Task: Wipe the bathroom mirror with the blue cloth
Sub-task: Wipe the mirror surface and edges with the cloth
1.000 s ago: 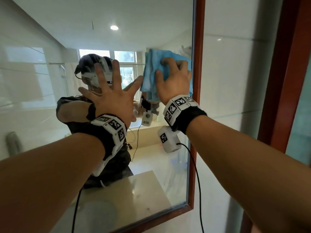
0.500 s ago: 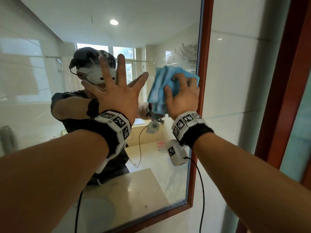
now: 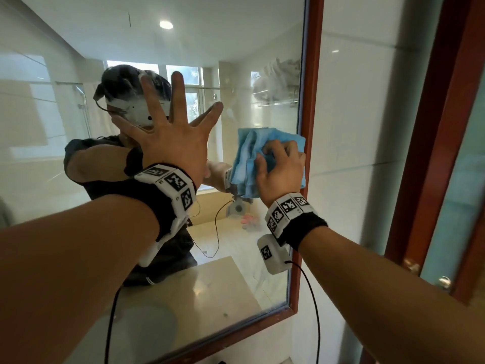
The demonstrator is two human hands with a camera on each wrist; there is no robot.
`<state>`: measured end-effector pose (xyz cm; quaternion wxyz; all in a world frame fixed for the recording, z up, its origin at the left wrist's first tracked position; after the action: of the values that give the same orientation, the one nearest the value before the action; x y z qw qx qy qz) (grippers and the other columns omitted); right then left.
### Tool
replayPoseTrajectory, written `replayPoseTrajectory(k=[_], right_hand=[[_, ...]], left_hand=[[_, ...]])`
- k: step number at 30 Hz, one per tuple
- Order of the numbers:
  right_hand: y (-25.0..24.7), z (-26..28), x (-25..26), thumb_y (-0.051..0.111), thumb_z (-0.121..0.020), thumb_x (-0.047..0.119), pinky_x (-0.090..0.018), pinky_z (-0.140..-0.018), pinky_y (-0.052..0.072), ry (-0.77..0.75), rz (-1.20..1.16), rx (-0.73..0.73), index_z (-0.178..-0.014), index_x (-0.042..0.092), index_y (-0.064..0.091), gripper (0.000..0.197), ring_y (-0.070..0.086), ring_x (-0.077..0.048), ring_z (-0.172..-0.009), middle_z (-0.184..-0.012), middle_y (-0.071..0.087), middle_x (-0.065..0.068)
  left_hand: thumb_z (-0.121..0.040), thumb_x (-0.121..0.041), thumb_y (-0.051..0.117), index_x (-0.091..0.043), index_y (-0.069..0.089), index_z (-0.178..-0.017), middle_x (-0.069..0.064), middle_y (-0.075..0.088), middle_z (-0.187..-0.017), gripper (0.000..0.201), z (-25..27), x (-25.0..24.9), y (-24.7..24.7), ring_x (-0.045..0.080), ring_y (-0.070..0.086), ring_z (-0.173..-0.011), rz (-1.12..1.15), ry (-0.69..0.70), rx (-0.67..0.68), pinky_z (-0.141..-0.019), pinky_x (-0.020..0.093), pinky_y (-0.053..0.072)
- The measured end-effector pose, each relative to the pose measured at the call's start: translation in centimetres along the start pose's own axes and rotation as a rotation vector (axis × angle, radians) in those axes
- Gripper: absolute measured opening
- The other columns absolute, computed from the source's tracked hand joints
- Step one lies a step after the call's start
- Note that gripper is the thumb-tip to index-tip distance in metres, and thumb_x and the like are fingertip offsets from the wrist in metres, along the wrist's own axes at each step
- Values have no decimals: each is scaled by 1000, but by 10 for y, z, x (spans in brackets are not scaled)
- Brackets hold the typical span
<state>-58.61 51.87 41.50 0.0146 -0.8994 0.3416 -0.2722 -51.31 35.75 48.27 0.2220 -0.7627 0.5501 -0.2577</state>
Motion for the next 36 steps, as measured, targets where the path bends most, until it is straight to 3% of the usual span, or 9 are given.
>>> replayPoseTrajectory(k=[4,8,11,14,17,22,26,33,36], right_hand=[[0,-16,5,64,-88,21,-28,-71,28,-50,-28,-44,-92,12,63,10,45,-28,-86,-97,56,-6],[-5,-50,23,62,-88,24,-23,-69,20,-100,-21,-83,-91,14,63,10,50,-30,-87,-96,55,-4],[-12,-80,42,62,-88,24,-25,-72,28,-77,-66,-117,-95,13,62,13,49,-27,-93,-100,52,-2],[-17,-106,57,63,-83,20,-38,-82,44,-87,-114,-184,-101,12,60,20,53,-29,-92,-106,55,-6],[-18,-118,59,63,-83,22,-42,-89,46,-80,-117,-185,-109,15,58,27,55,-27,-95,-112,54,-6],[-15,-117,49,59,-87,30,-38,-84,48,-95,-79,-153,-114,19,58,30,54,-28,-98,-114,54,-5],[-13,-100,40,60,-84,25,-42,-76,48,-69,-110,-199,-95,18,52,15,54,-27,-92,-96,54,3],[-5,-35,5,62,-86,22,-13,-59,25,-5,-72,-175,-84,20,39,23,45,-18,-83,-80,41,10],[0,-10,-7,63,-87,17,-16,-59,23,15,-61,-140,-85,18,40,22,41,-17,-84,-82,41,8]], left_hand=[[-56,-62,82,-60,-11,-144,11,-30,-157,127,1,0,-1,52,-21,-141,11,0,28,-95,84,14],[-64,-55,82,-60,-11,-143,10,-33,-156,123,1,-1,-2,51,-23,-141,15,-3,30,-96,84,12],[-71,-48,81,-60,-13,-143,10,-33,-155,119,0,0,-1,52,-23,-140,10,-1,27,-95,85,12],[-70,-48,81,-60,-14,-143,10,-34,-155,120,0,0,-2,52,-24,-140,15,-2,42,-95,85,11],[-69,-49,82,-60,-12,-143,10,-35,-155,120,0,0,-4,52,-26,-139,25,2,64,-95,85,10],[-67,-47,84,-60,-12,-143,10,-34,-155,123,1,0,-3,51,-26,-139,25,-3,60,-95,85,10],[-68,-49,82,-59,-13,-143,10,-33,-156,122,1,0,-1,51,-24,-140,15,1,45,-95,85,12],[-61,-60,81,-58,-13,-144,11,-33,-155,126,1,0,-2,52,-22,-140,-5,13,44,-94,85,14],[-59,-62,81,-57,-12,-145,11,-33,-155,127,1,0,-4,52,-23,-140,-5,13,60,-95,85,14]])
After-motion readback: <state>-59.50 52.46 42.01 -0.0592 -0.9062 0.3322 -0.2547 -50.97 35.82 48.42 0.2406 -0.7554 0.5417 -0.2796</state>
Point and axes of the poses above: each hand's wrist, its own z-axis away from the middle knuckle, its own y-axis out of the palm, x = y × z, the point moved 1 cm from there along -z, towards the middle knuckle
